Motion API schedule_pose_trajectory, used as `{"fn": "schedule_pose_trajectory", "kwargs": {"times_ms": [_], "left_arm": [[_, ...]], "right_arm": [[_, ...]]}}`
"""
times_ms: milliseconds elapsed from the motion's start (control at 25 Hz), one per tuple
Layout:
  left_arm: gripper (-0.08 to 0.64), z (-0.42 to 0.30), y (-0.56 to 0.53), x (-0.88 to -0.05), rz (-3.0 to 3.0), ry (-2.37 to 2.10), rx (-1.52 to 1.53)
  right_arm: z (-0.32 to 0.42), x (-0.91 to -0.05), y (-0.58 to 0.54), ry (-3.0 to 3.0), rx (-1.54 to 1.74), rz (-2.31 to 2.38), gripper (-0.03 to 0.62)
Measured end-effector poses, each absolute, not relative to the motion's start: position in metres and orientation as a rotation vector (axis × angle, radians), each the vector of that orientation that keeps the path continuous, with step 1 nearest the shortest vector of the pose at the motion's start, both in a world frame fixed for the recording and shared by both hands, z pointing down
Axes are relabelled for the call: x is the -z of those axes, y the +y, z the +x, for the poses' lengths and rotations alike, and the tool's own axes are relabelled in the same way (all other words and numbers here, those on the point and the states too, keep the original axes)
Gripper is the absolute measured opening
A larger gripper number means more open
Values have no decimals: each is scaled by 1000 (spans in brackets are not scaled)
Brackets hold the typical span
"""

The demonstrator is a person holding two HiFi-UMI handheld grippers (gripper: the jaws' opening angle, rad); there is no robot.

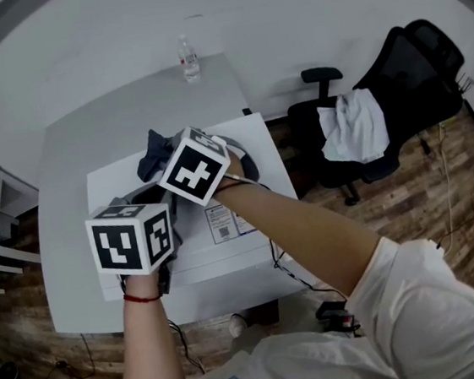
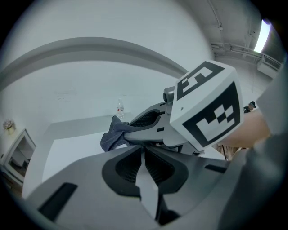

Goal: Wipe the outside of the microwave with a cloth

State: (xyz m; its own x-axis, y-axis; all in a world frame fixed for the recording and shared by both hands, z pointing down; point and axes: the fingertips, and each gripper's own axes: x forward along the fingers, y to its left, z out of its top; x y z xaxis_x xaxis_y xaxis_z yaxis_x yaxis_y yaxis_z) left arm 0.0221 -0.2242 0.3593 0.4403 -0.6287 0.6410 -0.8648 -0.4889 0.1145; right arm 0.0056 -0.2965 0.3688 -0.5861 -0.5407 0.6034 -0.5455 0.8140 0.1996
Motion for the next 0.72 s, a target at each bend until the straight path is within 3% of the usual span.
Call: {"fn": "schedule_pose_trajectory", "kwargs": {"times_ms": [720], "left_arm": [[12,114,-245,-357,2325,-1191,-838]], "right_arm": [[104,-366,-309,-2329,-23,815,94]]}}
